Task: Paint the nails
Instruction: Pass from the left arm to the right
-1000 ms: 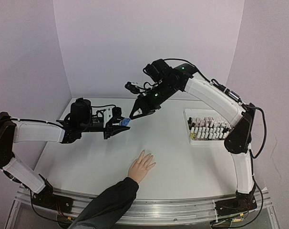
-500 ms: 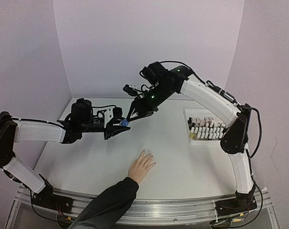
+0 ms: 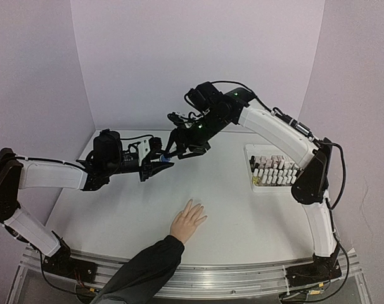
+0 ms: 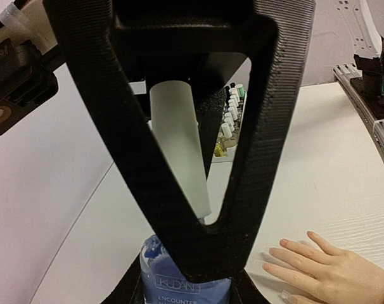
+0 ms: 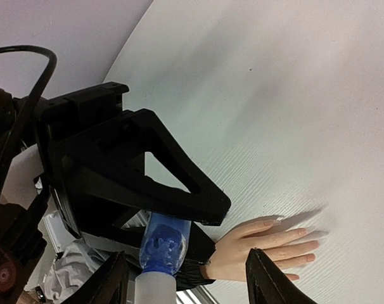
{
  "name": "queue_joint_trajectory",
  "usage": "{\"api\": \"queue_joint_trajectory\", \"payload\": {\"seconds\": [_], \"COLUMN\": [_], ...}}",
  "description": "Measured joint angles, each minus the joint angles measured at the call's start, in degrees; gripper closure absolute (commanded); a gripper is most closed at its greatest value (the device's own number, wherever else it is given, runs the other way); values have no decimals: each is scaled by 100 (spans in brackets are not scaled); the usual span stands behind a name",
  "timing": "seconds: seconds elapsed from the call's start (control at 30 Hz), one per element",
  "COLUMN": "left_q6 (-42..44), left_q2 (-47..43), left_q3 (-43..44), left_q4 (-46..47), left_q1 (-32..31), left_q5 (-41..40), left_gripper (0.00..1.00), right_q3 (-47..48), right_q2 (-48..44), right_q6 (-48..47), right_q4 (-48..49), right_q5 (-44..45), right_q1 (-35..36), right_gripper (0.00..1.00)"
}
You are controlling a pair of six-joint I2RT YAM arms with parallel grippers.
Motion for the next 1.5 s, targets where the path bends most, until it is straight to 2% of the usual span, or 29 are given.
{"api": "queue_joint_trajectory", "payload": {"seconds": [0.17,0.33,0.67,0.83,1.13,1.3,1.43,1.5], "left_q6": [-42,-43,-54,-79,-79,-78,-39,-38], "left_q2": [0,0,6,38,61,117,120,120], "left_q3": [0,0,0,0,0,0,0,0], "left_q4": [94,95,97,100,99,110,103,114], "left_q1": [0,0,0,0,0,-3,-13,-13], "left_q5": [-114,-125,-311,-317,-315,-327,-414,-423], "left_gripper": [100,100,100,100,100,100,100,100], "right_q3": [-2,-7,-152,-203,-130,-123,-110,-107], "right_q2": [0,1,4,19,164,224,238,238], "right_q6": [372,614,768,794,809,874,1008,1042], "right_q4": [176,445,590,597,613,609,627,632], "right_q5": [-15,-79,-185,-187,-170,-93,-59,-40], "right_q1": [10,35,70,84,91,91,89,91], "right_gripper": [44,57,57,70,73,82,100,100]}}
